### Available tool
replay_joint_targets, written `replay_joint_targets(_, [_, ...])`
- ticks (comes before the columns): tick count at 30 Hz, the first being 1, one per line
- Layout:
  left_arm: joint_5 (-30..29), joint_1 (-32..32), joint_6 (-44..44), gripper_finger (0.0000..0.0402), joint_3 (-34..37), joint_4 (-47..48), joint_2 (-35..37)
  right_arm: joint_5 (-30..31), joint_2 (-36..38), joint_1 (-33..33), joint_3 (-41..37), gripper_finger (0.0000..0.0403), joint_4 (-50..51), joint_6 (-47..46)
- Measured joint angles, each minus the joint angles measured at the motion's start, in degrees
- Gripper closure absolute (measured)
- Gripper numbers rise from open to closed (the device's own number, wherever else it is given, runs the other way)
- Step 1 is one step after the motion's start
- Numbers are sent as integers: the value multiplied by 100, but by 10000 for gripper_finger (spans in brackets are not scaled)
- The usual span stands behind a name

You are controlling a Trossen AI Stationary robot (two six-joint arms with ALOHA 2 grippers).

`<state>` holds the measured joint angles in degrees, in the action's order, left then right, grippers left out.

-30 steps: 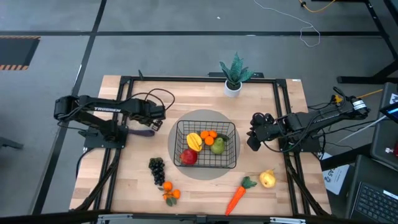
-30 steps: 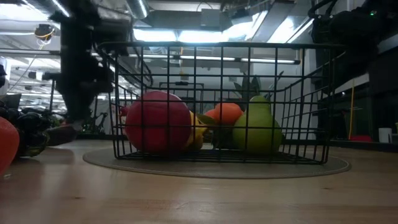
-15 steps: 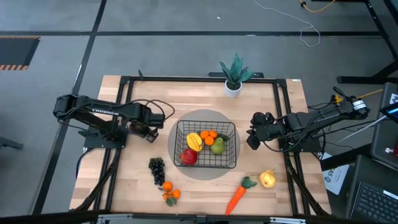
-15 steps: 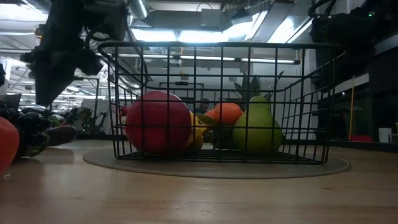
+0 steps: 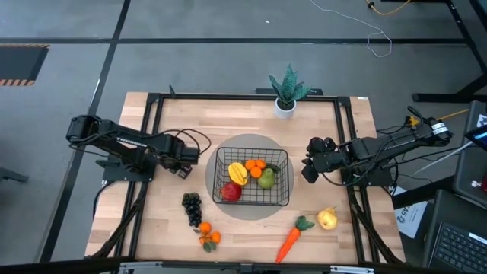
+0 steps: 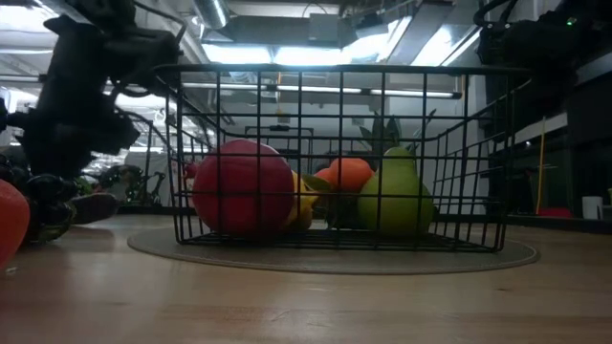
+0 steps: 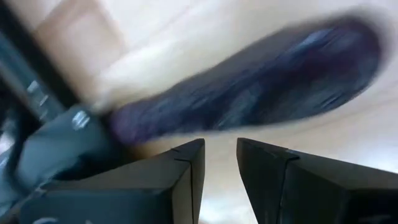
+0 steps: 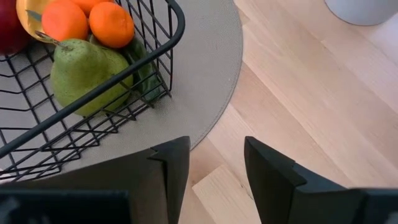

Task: Build produce basket
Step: Put the eggplant into the black wire basket

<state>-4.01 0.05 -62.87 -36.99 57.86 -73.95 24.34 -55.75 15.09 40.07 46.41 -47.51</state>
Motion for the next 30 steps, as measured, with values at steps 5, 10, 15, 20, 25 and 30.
replay_joint_targets(5, [-455, 0, 44, 319, 0, -1046, 2, 0, 0, 0, 0, 257, 0, 0])
replay_joint_targets(10, [-1194, 35, 57, 319, 0, -1795, 2, 0, 0, 0, 0, 257, 0, 0])
replay_joint_targets(15, [-1316, 136, 367, 319, -46, -1911, 0, -31, 0, 0, 0, 257, -2, 0])
replay_joint_targets(20, [-1316, 160, 806, 319, -249, -1892, 57, -42, 0, -1, 0, 257, -4, 0])
replay_joint_targets(25, [-1513, 160, 912, 319, -368, -1900, 55, -46, 0, -2, 0, 257, -9, 0])
replay_joint_targets(30, [-1604, 160, 804, 312, -369, -1894, 55, -48, 0, -1, 0, 257, -13, -2])
